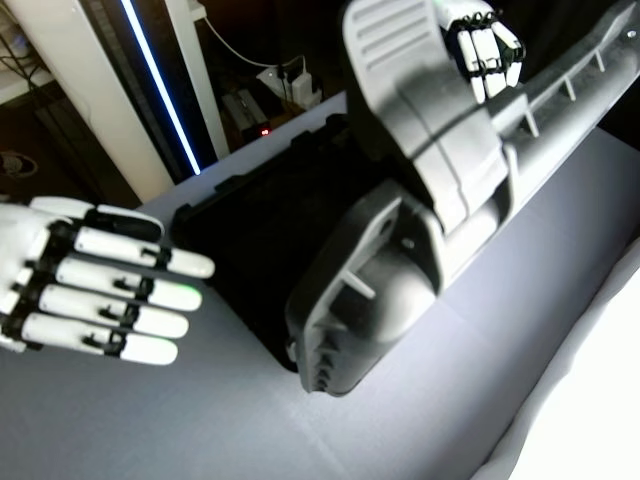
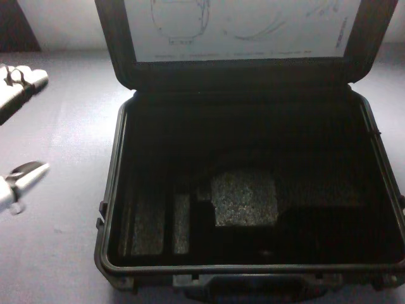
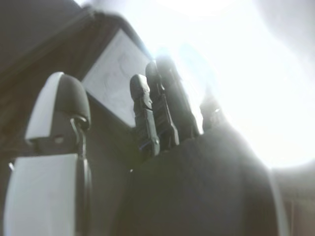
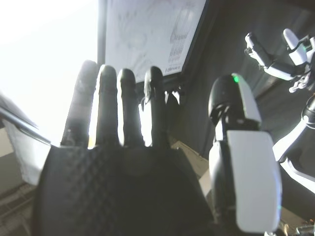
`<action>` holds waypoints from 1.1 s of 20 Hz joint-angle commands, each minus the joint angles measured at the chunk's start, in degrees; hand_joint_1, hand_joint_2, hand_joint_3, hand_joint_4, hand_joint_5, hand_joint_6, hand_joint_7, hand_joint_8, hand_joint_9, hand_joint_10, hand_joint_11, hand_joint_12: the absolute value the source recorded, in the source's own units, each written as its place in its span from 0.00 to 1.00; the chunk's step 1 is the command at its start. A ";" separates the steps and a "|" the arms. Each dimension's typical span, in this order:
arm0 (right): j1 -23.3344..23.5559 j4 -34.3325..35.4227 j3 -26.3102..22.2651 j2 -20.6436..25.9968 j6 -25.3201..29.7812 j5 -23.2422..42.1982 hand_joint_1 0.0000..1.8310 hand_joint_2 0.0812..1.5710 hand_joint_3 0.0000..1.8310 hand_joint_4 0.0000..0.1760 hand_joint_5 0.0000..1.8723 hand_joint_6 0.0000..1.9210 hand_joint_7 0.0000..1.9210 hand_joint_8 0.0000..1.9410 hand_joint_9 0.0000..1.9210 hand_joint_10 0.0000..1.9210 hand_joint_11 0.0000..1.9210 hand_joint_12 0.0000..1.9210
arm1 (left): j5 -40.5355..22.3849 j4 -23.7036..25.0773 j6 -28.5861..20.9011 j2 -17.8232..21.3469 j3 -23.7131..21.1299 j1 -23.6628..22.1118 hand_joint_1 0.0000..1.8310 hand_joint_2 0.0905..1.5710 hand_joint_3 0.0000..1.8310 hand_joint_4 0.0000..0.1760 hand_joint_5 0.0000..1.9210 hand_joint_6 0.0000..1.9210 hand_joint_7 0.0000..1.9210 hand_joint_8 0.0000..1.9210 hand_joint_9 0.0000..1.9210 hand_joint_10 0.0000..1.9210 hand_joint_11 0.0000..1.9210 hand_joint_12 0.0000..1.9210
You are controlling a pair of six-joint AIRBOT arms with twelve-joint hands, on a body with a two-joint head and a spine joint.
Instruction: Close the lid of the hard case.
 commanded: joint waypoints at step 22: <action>26.39 -2.76 20.06 -10.46 0.30 -24.49 0.00 0.85 0.00 0.23 0.00 0.00 0.00 0.00 0.00 0.00 0.01 0.01 | 24.68 3.68 -0.18 -11.57 22.18 -29.20 0.00 0.78 0.00 0.00 0.01 0.00 0.00 0.00 0.01 0.00 0.03 0.02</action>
